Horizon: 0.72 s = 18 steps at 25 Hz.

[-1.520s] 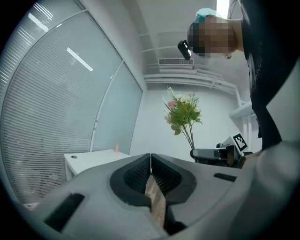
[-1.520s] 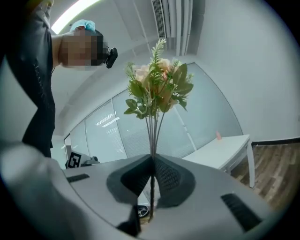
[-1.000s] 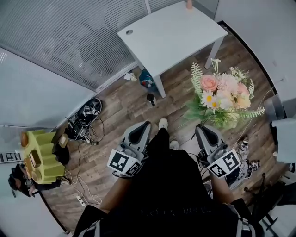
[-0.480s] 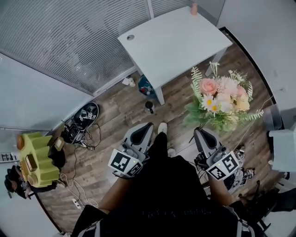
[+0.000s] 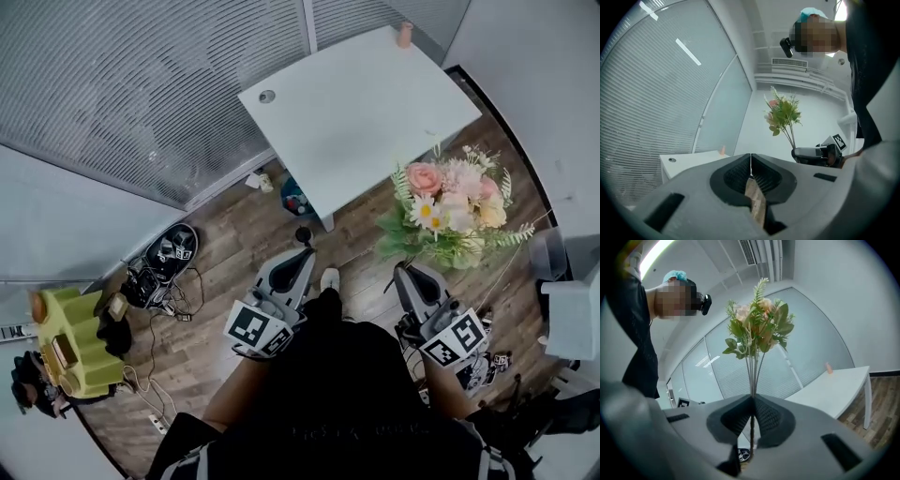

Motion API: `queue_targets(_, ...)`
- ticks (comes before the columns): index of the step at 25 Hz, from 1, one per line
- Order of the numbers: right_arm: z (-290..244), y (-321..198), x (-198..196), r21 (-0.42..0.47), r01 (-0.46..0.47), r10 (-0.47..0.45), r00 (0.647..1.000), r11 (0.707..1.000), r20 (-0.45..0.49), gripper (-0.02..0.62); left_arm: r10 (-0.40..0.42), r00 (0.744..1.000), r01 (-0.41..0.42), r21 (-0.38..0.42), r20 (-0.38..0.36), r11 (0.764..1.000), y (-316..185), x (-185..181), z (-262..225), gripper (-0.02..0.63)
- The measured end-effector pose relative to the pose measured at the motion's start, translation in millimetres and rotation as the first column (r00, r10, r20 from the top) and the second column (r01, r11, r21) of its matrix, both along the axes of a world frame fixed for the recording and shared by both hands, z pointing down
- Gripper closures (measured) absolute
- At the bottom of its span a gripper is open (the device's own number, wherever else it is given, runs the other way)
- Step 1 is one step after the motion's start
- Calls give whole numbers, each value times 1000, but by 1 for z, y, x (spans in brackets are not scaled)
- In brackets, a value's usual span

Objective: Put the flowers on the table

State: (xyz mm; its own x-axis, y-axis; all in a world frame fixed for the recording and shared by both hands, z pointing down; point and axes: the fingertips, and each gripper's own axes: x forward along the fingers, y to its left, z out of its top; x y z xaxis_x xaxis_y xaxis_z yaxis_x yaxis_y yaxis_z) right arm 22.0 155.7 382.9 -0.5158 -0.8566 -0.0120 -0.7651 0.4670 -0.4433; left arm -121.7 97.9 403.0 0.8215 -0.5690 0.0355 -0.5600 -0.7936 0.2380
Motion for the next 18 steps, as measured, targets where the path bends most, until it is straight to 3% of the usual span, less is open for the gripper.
queue_targets(7, -11, -13, -5, 36, -34, 34, 999, 999, 2, 556, 46, 999, -46, 26, -12, 999, -14, 1, -8, 588)
queue_targets(18, -9, -78, 6, -9, -44, 44, 999, 999, -14, 556, 40, 998, -42, -29, -42, 999, -83, 14, 0, 588)
